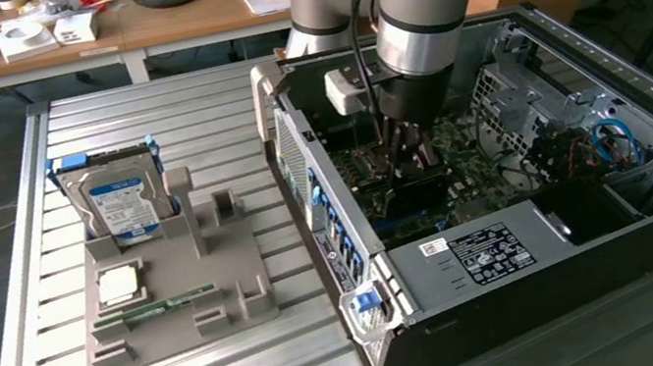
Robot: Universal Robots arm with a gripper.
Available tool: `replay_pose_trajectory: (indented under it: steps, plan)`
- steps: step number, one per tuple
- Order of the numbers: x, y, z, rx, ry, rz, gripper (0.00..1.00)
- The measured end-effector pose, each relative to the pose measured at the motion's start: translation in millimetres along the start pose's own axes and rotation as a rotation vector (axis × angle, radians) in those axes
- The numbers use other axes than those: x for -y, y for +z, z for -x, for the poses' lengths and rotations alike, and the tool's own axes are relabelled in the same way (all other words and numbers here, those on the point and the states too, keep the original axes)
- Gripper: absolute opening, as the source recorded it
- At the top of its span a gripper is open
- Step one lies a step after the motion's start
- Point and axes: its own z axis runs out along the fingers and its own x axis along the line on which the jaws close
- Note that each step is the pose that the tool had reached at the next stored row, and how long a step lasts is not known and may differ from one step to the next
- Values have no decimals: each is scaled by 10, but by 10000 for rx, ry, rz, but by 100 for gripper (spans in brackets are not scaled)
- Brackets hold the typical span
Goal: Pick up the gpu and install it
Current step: 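Press down on the gpu until it lock into place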
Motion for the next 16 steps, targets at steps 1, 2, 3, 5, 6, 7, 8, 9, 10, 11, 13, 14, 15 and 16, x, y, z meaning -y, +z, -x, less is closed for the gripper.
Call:
replay_pose_trajectory:
  steps: [1,2,3,5,6,7,8,9,10,11,13,14,15,16]
  plan:
    - [0,0,0,0,0,0,11]
    - [0,0,0,-1,1,0,11]
    - [0,0,0,0,0,0,11]
    - [-1,0,0,-1,0,0,11]
    - [-1,-1,0,-2,0,0,11]
    - [-2,-1,0,-2,0,0,11]
    - [-3,-1,0,-1,1,-1,11]
    - [-7,-1,0,0,2,-3,11]
    - [-13,-2,0,3,2,-12,11]
    - [-19,-1,-1,8,0,-25,11]
    - [-32,-1,0,18,-1,-50,11]
    - [-38,-2,-1,22,-1,-62,11]
    - [-43,-2,-1,28,-1,-75,11]
    - [-47,-1,-1,38,-1,-91,11]
